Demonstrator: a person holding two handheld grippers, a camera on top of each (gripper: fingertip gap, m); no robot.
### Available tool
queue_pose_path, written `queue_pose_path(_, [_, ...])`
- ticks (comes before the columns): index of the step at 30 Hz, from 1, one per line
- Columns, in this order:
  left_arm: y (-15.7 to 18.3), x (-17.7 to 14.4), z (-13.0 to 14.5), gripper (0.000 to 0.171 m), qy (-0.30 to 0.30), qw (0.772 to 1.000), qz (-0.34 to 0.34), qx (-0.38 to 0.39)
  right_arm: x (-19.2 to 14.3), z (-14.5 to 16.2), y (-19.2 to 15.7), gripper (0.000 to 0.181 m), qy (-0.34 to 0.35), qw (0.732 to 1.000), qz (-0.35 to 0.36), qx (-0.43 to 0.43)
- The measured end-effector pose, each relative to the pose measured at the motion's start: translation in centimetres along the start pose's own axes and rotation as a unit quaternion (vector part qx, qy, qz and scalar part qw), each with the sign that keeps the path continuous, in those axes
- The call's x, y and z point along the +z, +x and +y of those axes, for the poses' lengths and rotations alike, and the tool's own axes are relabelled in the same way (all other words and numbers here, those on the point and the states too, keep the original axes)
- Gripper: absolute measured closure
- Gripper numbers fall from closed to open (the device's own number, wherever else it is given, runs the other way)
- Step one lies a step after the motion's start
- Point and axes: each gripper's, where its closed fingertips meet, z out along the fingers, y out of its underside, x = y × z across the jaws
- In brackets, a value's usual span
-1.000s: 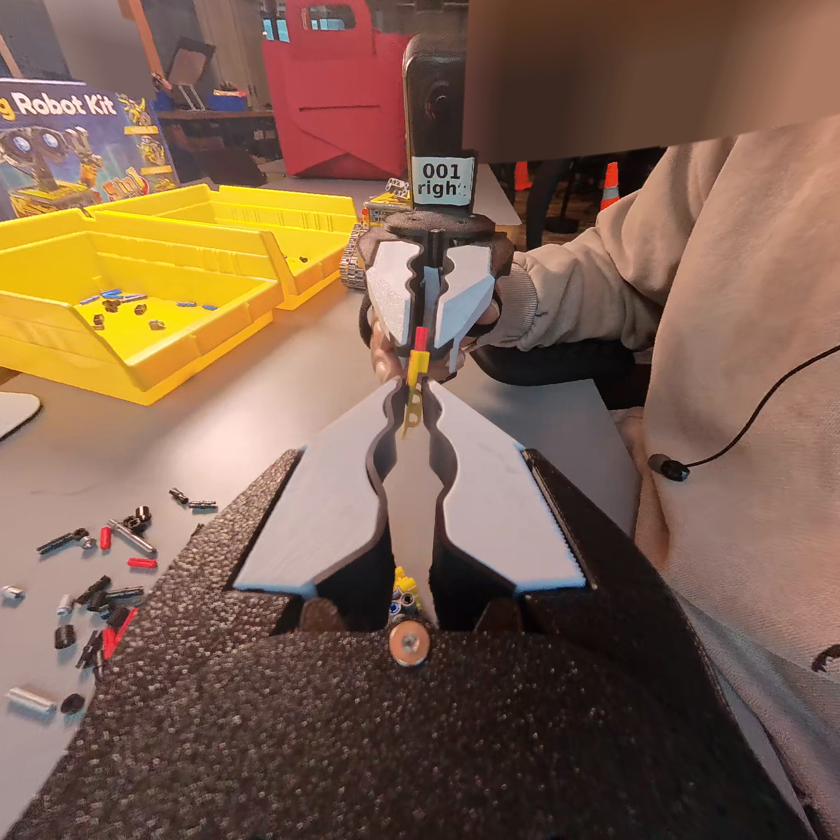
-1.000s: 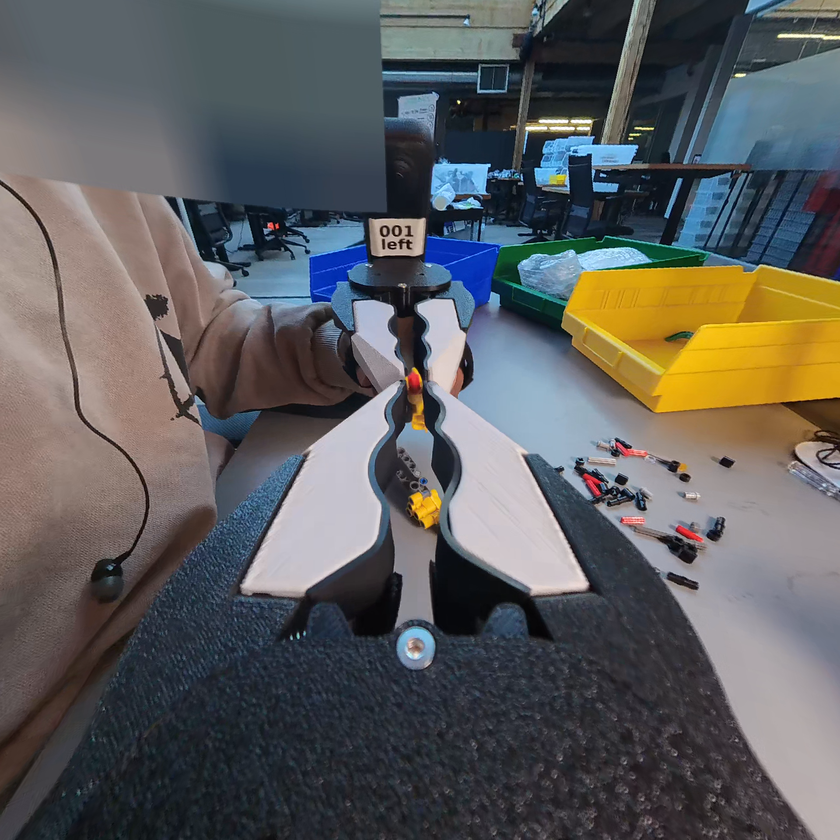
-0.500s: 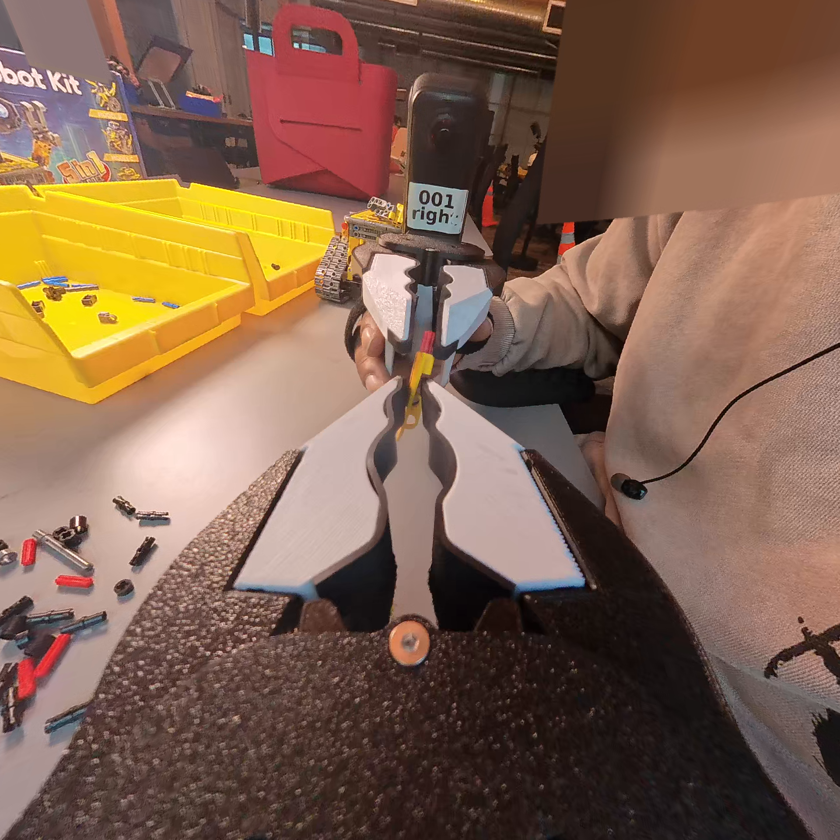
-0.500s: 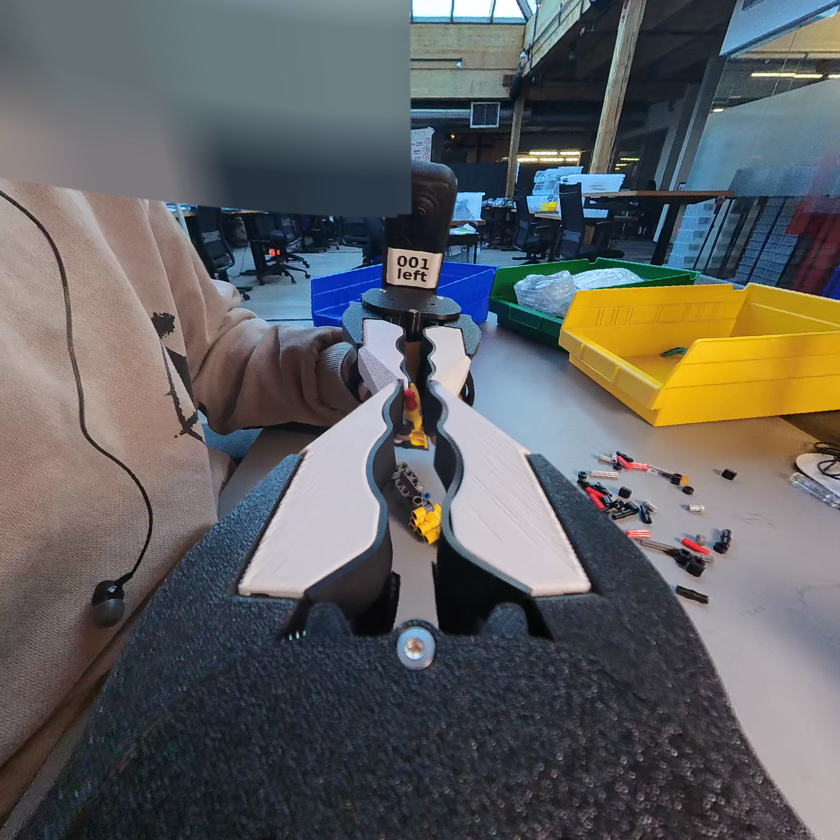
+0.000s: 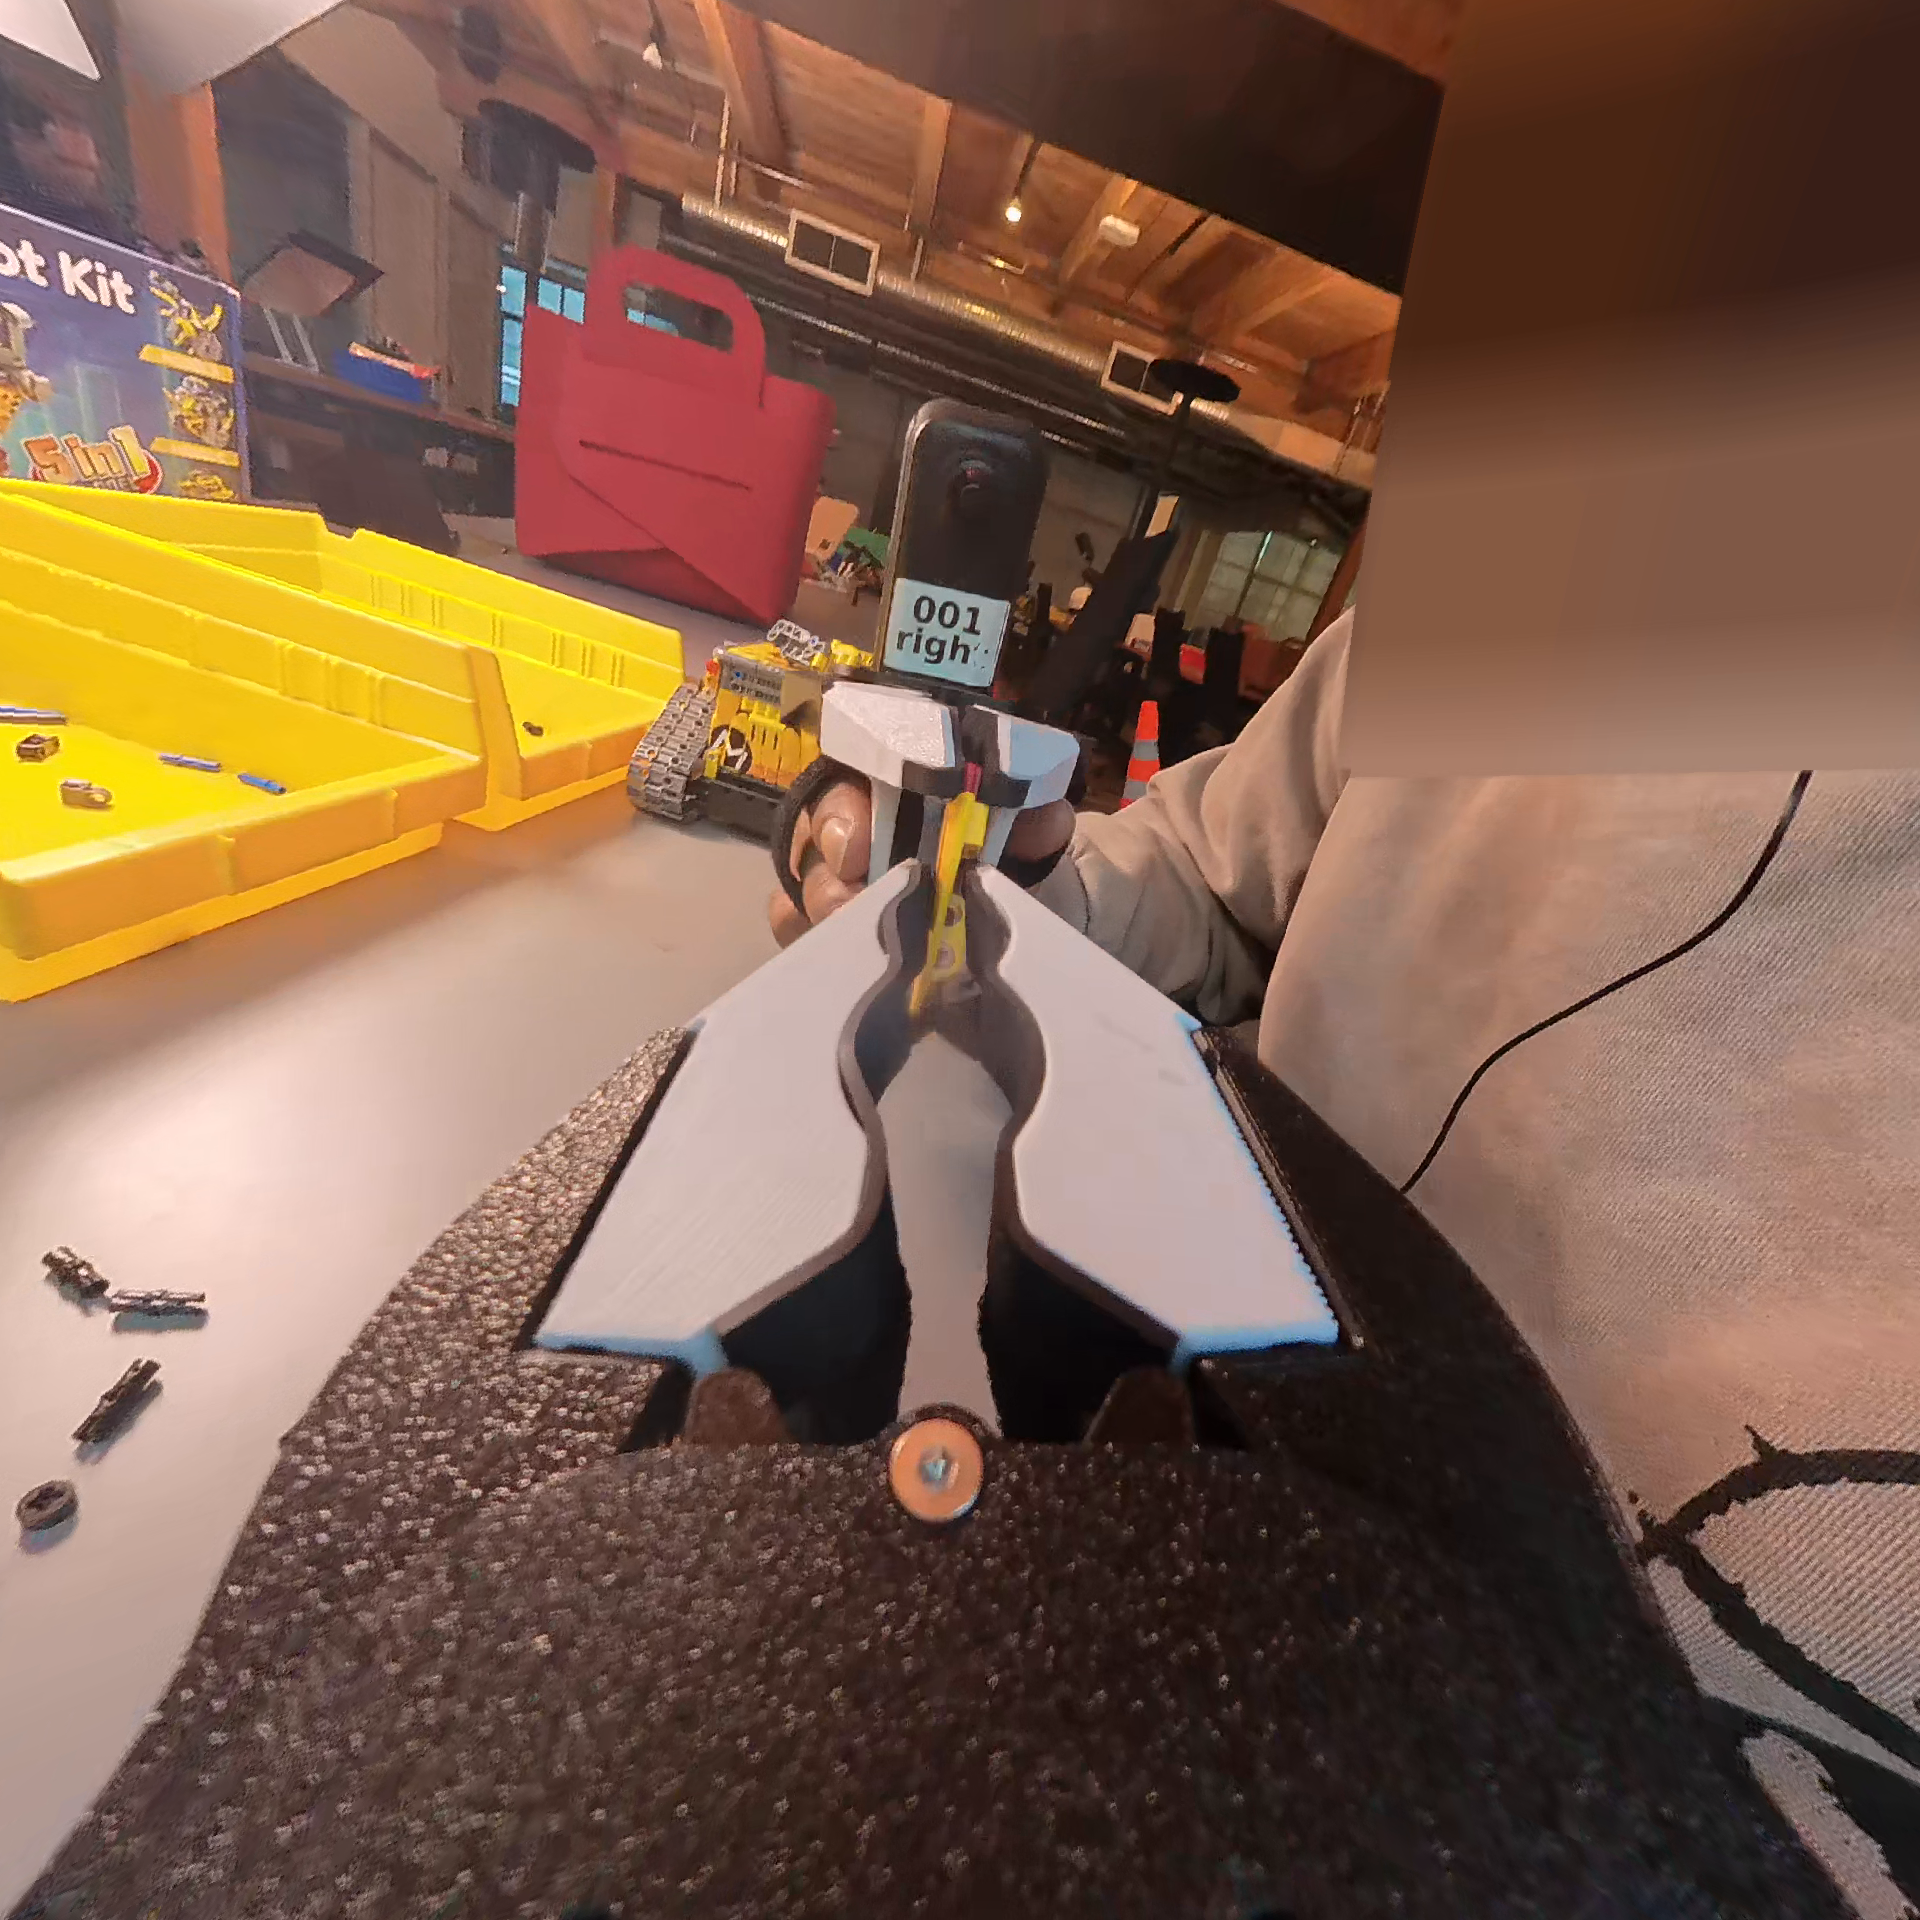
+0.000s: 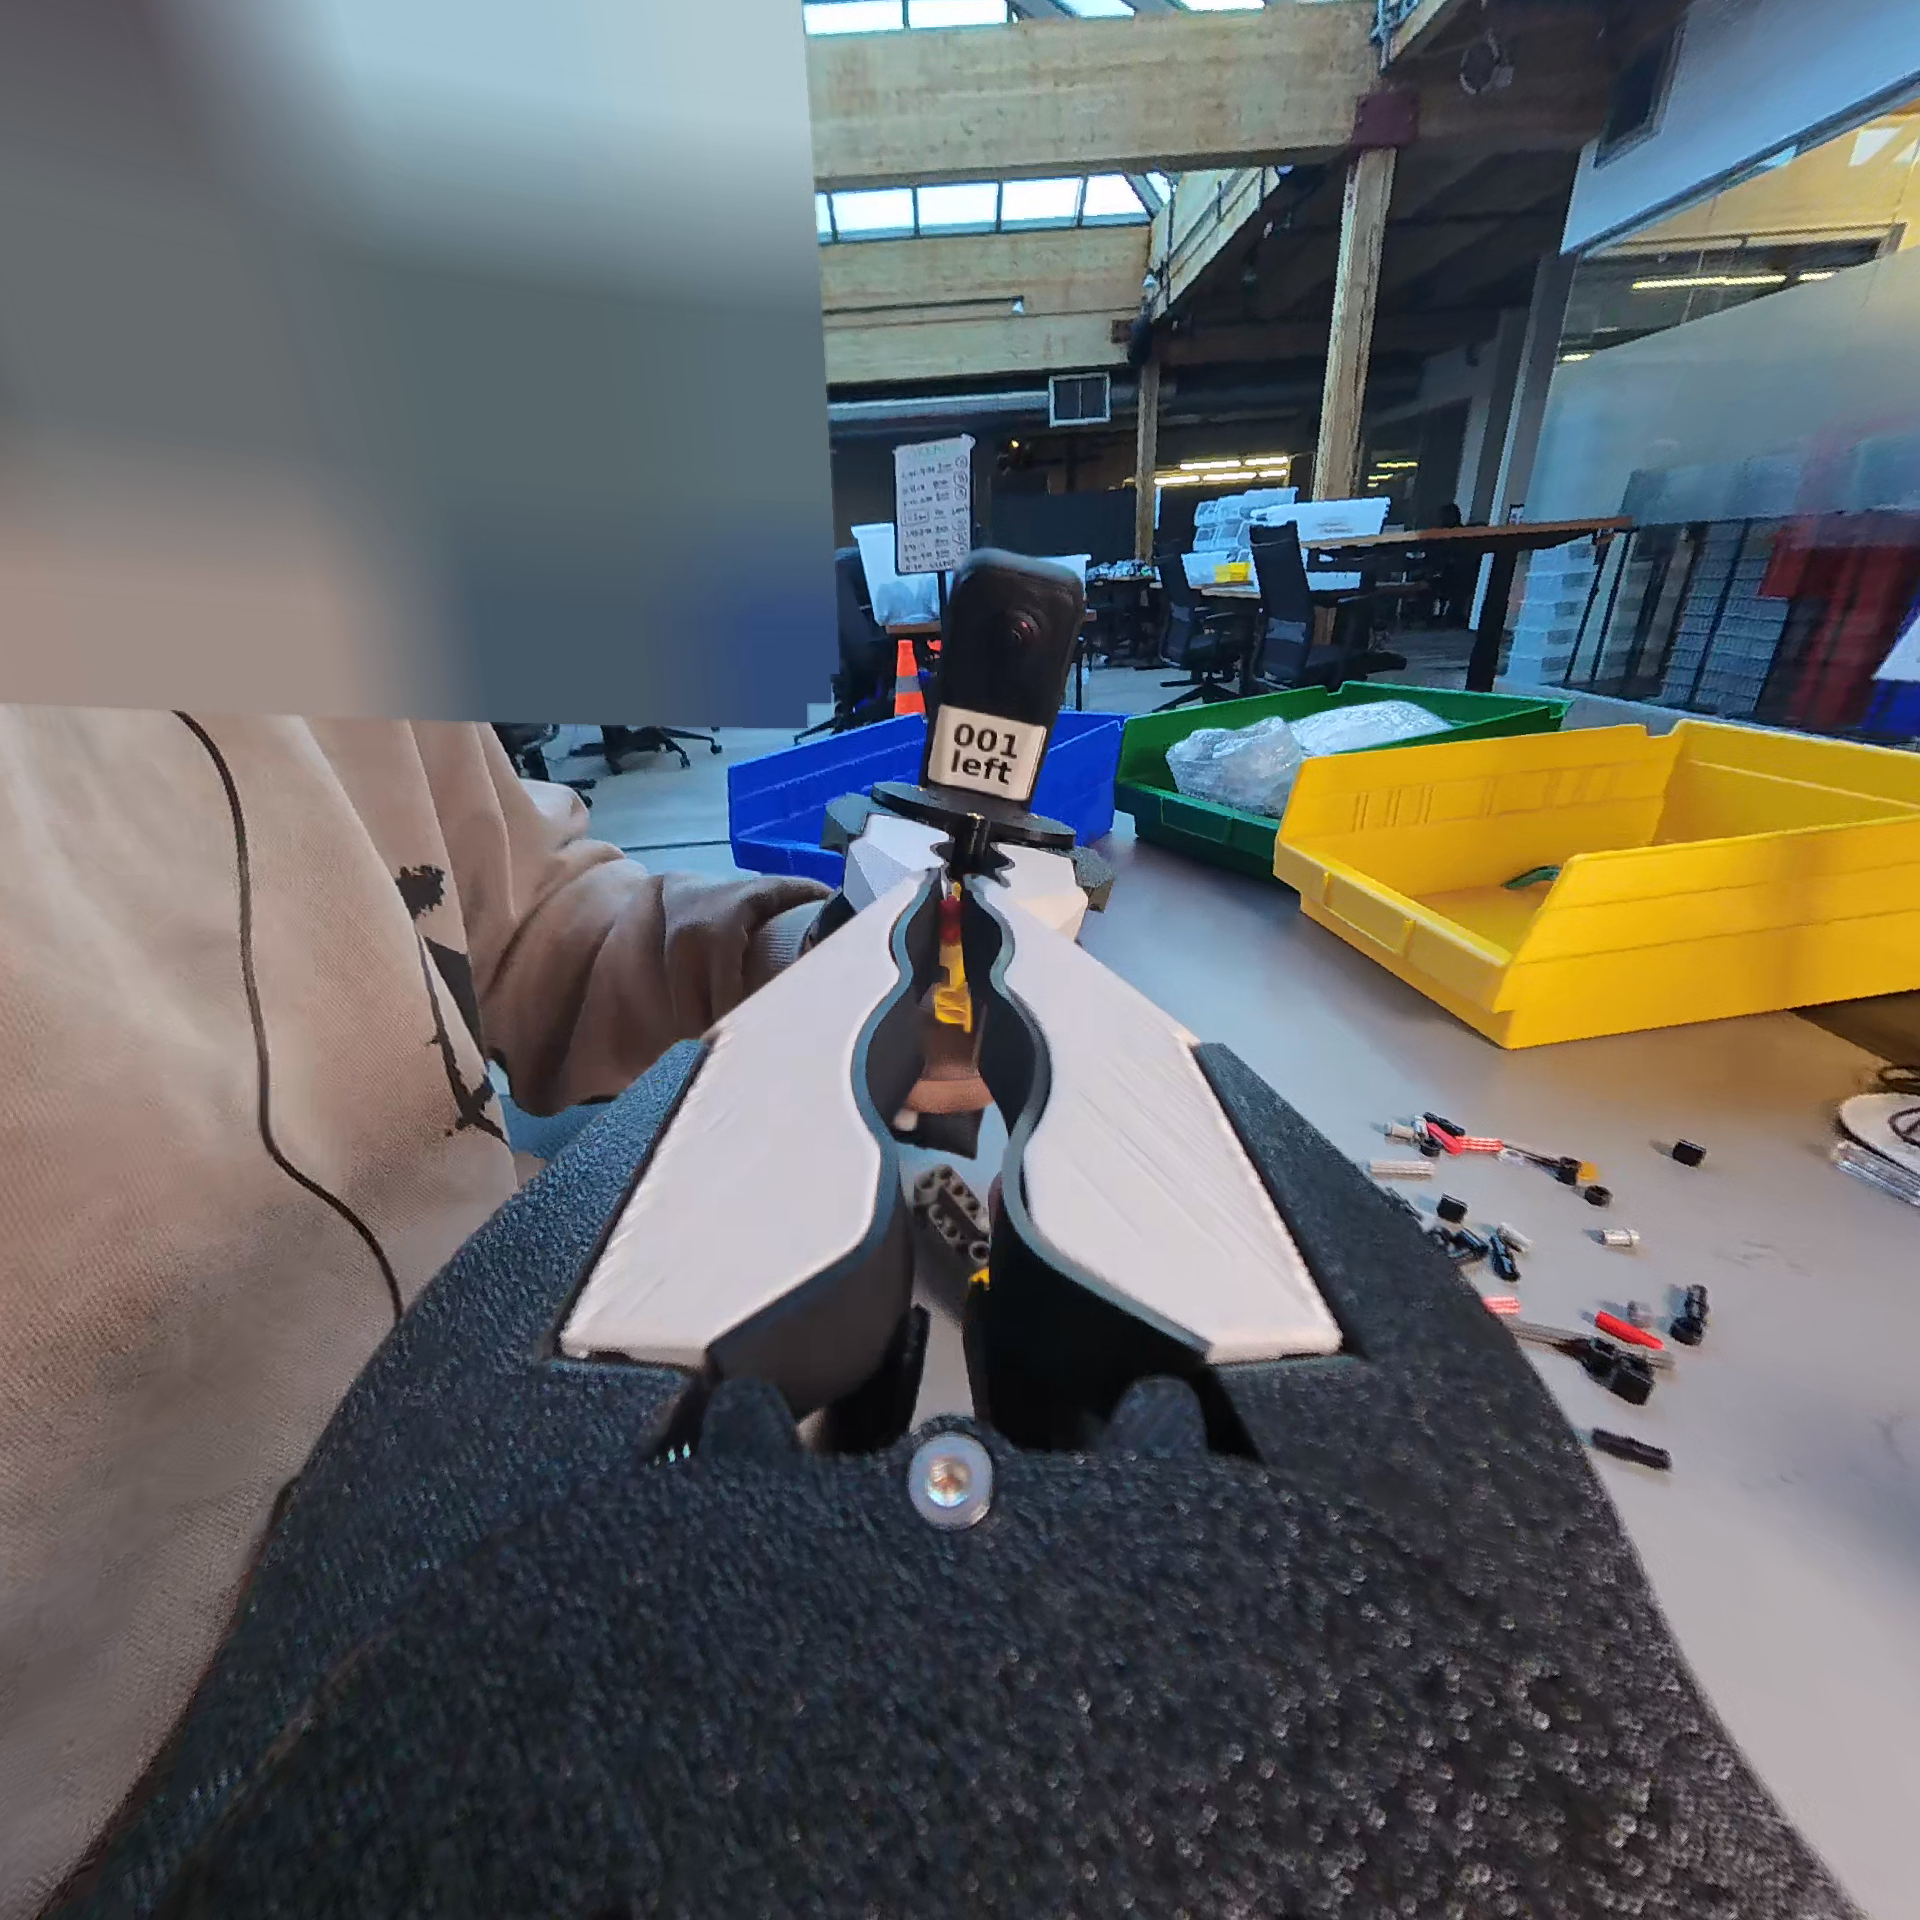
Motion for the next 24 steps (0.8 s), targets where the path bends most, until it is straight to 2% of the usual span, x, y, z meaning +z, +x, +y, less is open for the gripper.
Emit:
queue_pose_path(8, [0.1,0.6,-1.3,0.165,0.036,0.999,0.013,-0.017,-0.3,-1.8,0.4,0.181,0.053,0.997,-0.019,0.059])
queue_pose_path(13, [-0.4,0.6,-2.0,0.165,0.04,0.999,-0.002,-0.01,-0.2,-3.0,1.1,0.181,0.078,0.994,-0.021,0.077])
queue_pose_path(14, [-1.4,0.3,-0.7,0.166,0.008,1.0,-0.029,-0.009,-0.6,-4.2,1.3,0.181,0.113,0.989,-0.025,0.086])
queue_pose_path(15, [-2.7,-0.5,1.1,0.166,-0.02,0.998,-0.064,-0.02,-3.3,-8.5,2.7,0.181,0.22,0.965,-0.032,0.141])
queue_pose_path(16, [-2.8,-1.4,0.7,0.166,0.015,0.996,-0.057,-0.063,-6.2,-11.6,3.9,0.181,0.266,0.959,-0.002,0.096])
queue_pose_path(17, [-2.5,-2.0,-1.1,0.166,0.056,0.995,-0.054,-0.06,-6.3,-11.8,3.7,0.181,0.218,0.975,0.034,0.021])
queue_pose_path(19, [-2.3,-1.5,-3.5,0.166,0.073,0.996,-0.053,-0.016,-4.0,-9.2,3.1,0.181,0.153,0.987,0.048,-0.007])
queue_pose_path(21, [-2.1,-0.3,-3.2,0.166,0.047,0.998,-0.048,-0.002,-3.1,-6.8,4.2,0.181,0.143,0.988,0.056,0.033])
queue_pose_path(24, [-2.6,-0.4,-2.2,0.166,0.041,0.997,-0.053,-0.029,-2.4,-5.2,4.4,0.181,0.116,0.991,0.043,0.043])
